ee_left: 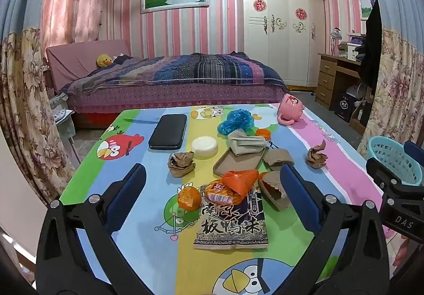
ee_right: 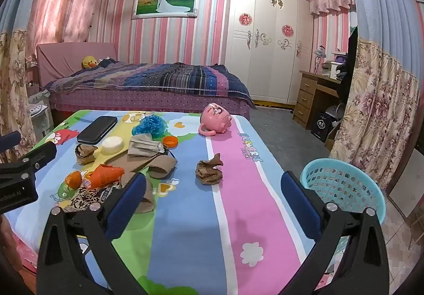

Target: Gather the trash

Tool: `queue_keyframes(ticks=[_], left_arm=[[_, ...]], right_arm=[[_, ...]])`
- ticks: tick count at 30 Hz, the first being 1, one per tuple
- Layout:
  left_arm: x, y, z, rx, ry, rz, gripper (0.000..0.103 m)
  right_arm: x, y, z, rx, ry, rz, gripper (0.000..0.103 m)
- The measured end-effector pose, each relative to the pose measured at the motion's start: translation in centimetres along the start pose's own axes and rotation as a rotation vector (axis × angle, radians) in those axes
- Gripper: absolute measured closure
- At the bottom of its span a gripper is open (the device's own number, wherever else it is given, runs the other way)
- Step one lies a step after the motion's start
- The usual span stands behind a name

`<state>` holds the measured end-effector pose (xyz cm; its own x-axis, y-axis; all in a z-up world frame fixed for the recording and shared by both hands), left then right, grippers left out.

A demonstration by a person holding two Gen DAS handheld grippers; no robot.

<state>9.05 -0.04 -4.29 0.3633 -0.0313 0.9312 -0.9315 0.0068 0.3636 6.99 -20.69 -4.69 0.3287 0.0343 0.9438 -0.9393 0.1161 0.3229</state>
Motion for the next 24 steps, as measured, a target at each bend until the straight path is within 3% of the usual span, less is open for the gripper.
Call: queue_keyframes(ticks=[24], left_arm=[[0.04, 0.00, -0.06, 0.002, 0.004, 0.002, 0.005]], right_arm=[[-0.01, 0.00, 0.09, 0.000, -0.002, 0.001, 0.004]])
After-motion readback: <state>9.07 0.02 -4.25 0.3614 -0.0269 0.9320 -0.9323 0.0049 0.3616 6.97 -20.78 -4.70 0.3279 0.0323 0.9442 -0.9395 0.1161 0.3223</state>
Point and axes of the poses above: each gripper's, at about its wrist camera, not at the fingertips, and y roughly against the way its jaws point, z to its right, x to its top, the point moved 10 cm from there along -y, roughly the way its jaws point, and after that the axes turned 4 degrees about z, right-handed, at the moved point
